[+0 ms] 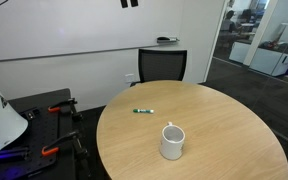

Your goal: Pick up the pen from the table and put it in the mug cup.

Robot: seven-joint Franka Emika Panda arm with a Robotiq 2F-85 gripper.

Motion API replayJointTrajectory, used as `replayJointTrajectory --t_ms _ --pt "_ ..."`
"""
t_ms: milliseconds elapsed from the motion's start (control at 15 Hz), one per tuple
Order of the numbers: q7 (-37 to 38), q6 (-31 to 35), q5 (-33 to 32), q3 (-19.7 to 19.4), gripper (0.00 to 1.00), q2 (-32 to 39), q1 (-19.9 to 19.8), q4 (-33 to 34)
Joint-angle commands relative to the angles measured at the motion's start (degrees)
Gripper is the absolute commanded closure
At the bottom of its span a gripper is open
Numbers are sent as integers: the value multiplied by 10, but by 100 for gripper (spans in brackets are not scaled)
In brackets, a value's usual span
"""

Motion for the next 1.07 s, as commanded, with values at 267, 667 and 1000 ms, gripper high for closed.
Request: replayJointTrajectory --t_ms 267,667,1000 --pt "34 157 6 3 0 134 2 -11" --pt "20 154 1 -1 0 150 3 -15" --pt "54 195 -32 5 0 166 -3 -26"
